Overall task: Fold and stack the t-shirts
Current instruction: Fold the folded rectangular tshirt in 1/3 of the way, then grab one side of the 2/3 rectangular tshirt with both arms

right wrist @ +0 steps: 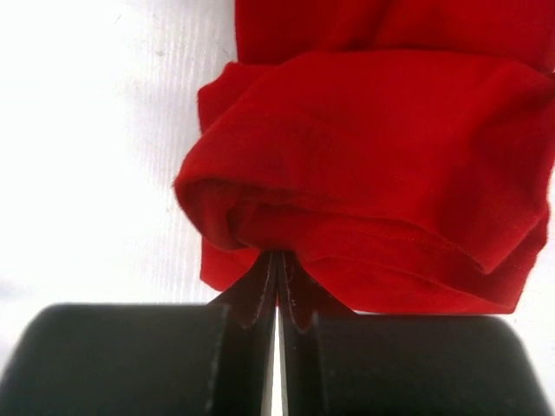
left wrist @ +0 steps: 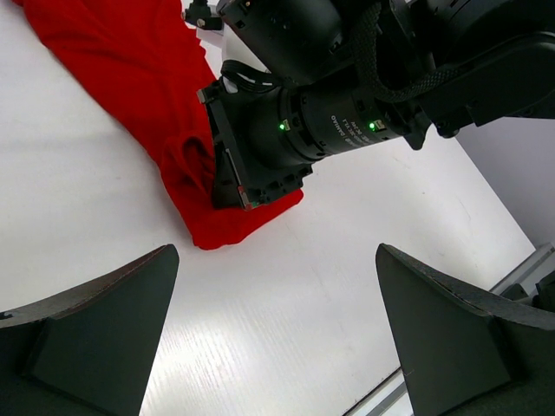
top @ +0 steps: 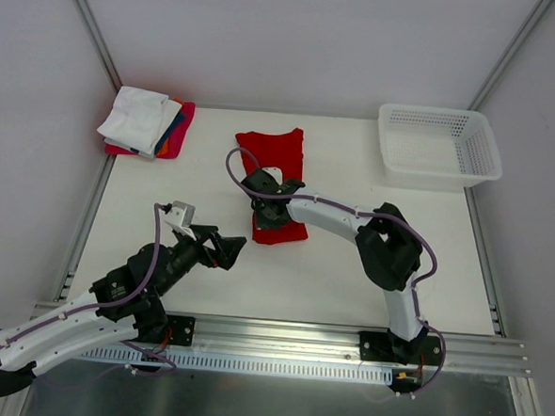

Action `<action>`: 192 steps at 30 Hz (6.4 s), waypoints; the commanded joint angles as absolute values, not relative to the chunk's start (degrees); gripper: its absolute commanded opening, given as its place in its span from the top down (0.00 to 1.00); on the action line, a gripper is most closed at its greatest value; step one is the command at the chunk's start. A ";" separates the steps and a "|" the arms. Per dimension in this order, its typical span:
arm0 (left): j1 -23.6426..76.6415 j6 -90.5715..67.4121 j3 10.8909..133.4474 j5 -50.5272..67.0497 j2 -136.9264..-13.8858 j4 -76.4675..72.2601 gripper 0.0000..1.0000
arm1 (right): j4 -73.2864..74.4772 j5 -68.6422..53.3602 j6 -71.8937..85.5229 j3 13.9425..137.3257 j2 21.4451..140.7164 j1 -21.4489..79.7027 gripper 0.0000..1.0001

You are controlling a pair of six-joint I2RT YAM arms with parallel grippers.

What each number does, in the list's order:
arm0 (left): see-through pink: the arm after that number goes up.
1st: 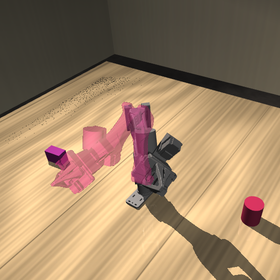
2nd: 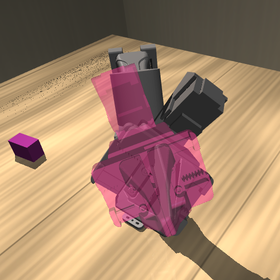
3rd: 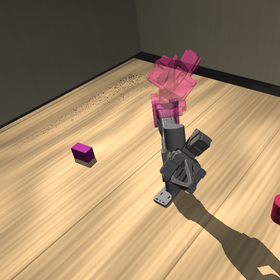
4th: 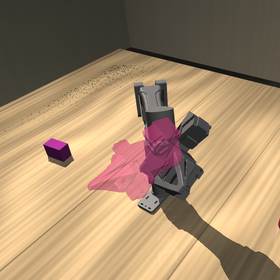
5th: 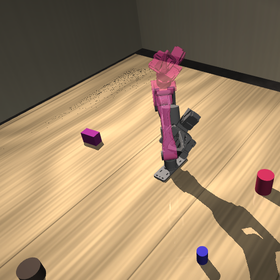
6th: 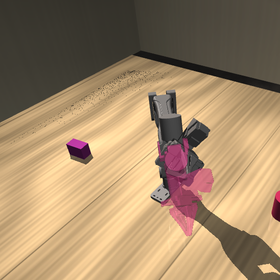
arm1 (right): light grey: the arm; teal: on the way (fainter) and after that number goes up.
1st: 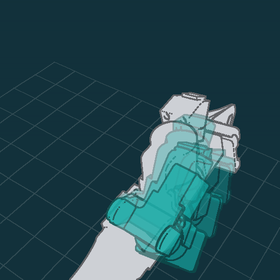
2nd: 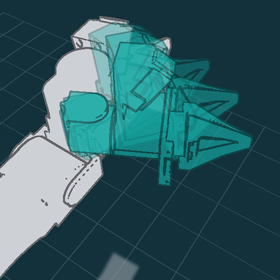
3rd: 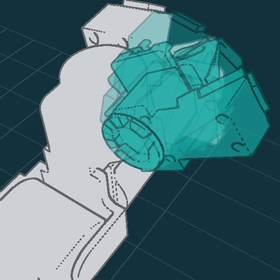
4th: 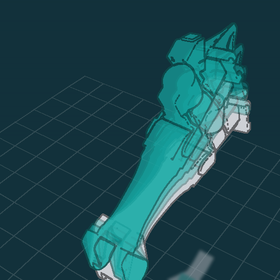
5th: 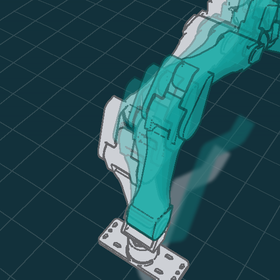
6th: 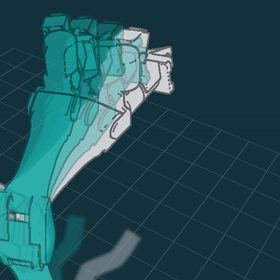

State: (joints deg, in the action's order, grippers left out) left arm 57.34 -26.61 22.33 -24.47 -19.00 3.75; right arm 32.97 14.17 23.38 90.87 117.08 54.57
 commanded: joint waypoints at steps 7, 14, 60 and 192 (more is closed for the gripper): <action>57.57 -29.09 20.66 -22.33 -18.46 2.72 0.01 | 34.10 14.33 20.40 94.74 117.68 51.86 0.99; 57.57 -29.44 19.95 -22.24 -18.28 2.64 0.01 | 34.98 13.97 18.64 98.17 119.70 50.27 0.99; 56.78 -31.38 13.01 -23.82 -37.34 -24.14 0.01 | 30.15 25.22 23.90 59.60 80.08 41.31 0.00; 66.43 -64.78 18.98 -28.99 -52.57 -11.45 1.00 | 15.99 9.66 35.86 40.43 68.04 54.05 0.99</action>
